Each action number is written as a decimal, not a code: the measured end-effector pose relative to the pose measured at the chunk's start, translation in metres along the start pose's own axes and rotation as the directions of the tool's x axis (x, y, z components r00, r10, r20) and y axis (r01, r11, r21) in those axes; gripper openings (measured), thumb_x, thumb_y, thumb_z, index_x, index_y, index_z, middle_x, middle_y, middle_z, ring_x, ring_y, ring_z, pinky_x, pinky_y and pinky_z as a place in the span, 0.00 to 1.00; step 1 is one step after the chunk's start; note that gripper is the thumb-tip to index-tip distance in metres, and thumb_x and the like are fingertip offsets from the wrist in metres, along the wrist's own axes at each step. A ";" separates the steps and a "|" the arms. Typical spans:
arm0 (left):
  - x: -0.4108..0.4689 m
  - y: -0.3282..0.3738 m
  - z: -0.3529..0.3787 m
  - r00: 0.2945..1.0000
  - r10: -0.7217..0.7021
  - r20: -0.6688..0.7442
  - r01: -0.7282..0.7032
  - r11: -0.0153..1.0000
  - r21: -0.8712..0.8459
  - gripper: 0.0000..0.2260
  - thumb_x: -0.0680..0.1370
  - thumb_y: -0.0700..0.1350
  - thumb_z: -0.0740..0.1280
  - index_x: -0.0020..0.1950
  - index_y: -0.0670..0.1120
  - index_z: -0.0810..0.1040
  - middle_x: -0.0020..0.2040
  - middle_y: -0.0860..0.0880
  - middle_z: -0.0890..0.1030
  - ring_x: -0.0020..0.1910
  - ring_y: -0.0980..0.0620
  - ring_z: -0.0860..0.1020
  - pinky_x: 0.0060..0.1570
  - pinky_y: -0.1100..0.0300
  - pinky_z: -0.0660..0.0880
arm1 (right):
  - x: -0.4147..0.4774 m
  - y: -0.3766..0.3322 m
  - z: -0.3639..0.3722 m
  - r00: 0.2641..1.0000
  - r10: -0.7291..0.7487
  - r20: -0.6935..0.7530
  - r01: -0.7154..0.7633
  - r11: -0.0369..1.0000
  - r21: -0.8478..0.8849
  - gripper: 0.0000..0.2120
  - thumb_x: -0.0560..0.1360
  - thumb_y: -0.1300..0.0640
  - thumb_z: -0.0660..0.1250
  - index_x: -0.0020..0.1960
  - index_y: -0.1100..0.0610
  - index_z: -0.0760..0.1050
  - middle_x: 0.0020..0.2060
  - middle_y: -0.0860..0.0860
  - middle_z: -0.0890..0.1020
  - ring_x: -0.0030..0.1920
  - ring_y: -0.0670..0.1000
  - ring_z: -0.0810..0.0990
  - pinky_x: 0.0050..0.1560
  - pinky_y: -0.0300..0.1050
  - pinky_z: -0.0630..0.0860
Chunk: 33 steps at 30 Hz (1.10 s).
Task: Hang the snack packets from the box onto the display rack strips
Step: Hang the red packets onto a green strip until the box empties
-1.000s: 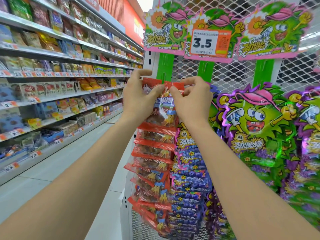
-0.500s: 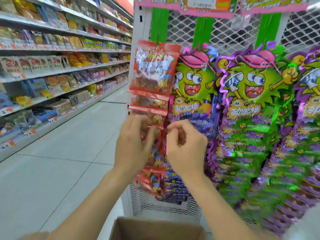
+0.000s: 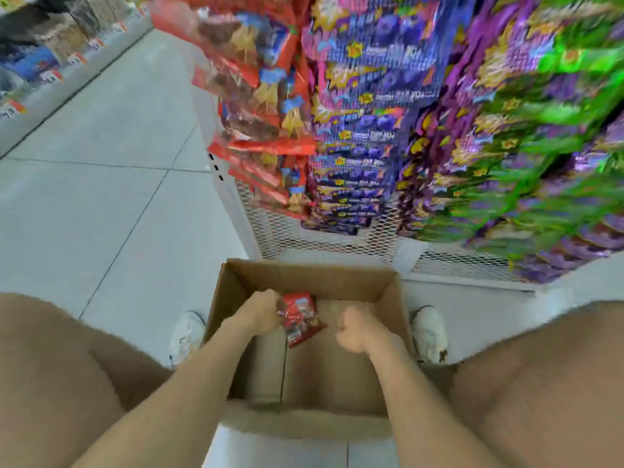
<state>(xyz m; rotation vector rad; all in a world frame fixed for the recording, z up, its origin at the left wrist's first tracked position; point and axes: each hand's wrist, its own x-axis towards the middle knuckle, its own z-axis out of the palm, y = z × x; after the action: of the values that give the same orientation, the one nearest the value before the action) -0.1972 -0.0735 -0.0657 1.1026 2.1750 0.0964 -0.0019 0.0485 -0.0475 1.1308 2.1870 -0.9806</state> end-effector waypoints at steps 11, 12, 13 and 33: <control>0.104 -0.027 0.089 0.915 -0.403 -0.024 0.395 0.905 -0.160 0.27 0.79 0.49 0.72 0.75 0.47 0.68 0.73 0.43 0.73 0.74 0.35 0.67 0.71 0.39 0.67 | 0.058 0.031 0.050 0.986 0.165 0.015 -0.165 0.972 0.167 0.11 0.80 0.58 0.65 0.60 0.59 0.81 0.54 0.55 0.82 0.56 0.58 0.82 0.56 0.45 0.78; 0.104 -0.029 0.090 0.898 -0.439 -0.033 0.430 0.889 -0.156 0.24 0.79 0.51 0.71 0.73 0.49 0.70 0.71 0.44 0.74 0.74 0.36 0.67 0.71 0.39 0.65 | 0.062 0.032 0.054 0.983 0.181 0.016 -0.181 0.968 0.174 0.13 0.80 0.58 0.65 0.62 0.59 0.81 0.56 0.56 0.83 0.58 0.58 0.81 0.56 0.44 0.77; 0.104 -0.032 0.093 0.886 -0.462 -0.047 0.452 0.881 -0.138 0.21 0.79 0.52 0.70 0.71 0.50 0.73 0.69 0.45 0.76 0.73 0.36 0.67 0.70 0.39 0.65 | 0.063 0.033 0.056 0.982 0.189 0.023 -0.190 0.964 0.186 0.15 0.80 0.57 0.66 0.64 0.58 0.80 0.59 0.56 0.82 0.60 0.59 0.81 0.57 0.45 0.77; -0.028 0.058 -0.056 0.941 -0.324 -0.094 0.151 0.652 -0.743 0.18 0.80 0.59 0.69 0.48 0.44 0.84 0.39 0.47 0.86 0.40 0.46 0.82 0.47 0.55 0.80 | -0.005 -0.033 -0.001 0.915 -0.179 -0.362 0.325 0.858 0.398 0.14 0.73 0.65 0.65 0.51 0.51 0.85 0.44 0.47 0.88 0.48 0.48 0.86 0.53 0.49 0.83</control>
<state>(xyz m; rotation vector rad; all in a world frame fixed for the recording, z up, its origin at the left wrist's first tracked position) -0.1806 -0.0441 0.0124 0.3370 2.1188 0.9300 -0.0274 0.0338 -0.0312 1.2901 2.4840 -1.5889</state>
